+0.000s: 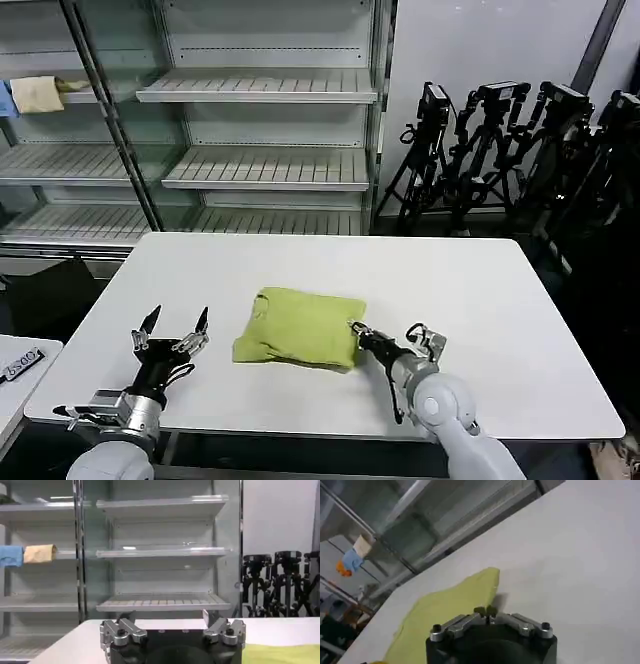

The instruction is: Fold and organize the clothes.

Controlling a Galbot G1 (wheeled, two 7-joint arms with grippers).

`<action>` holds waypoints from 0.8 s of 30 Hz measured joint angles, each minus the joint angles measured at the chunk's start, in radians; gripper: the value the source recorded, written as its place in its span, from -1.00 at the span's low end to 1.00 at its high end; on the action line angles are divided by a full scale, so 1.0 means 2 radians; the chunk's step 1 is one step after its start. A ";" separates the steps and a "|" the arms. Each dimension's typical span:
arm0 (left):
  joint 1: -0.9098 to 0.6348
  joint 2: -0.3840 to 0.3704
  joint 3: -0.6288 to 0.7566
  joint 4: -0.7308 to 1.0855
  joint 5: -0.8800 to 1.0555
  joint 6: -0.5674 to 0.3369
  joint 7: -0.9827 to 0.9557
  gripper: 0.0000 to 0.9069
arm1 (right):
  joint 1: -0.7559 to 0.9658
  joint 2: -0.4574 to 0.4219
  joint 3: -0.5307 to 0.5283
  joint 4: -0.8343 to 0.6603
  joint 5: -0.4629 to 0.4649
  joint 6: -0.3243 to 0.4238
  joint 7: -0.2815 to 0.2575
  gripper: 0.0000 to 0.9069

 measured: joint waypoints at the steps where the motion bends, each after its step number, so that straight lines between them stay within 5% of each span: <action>1: -0.001 0.000 0.001 0.000 0.000 0.000 0.000 1.00 | -0.003 -0.003 0.003 0.003 0.002 -0.001 -0.001 -1.00; 24: -0.019 -0.007 0.030 0.009 0.013 0.001 0.001 1.00 | -0.051 -0.089 0.097 0.024 0.036 -0.012 -0.028 -1.00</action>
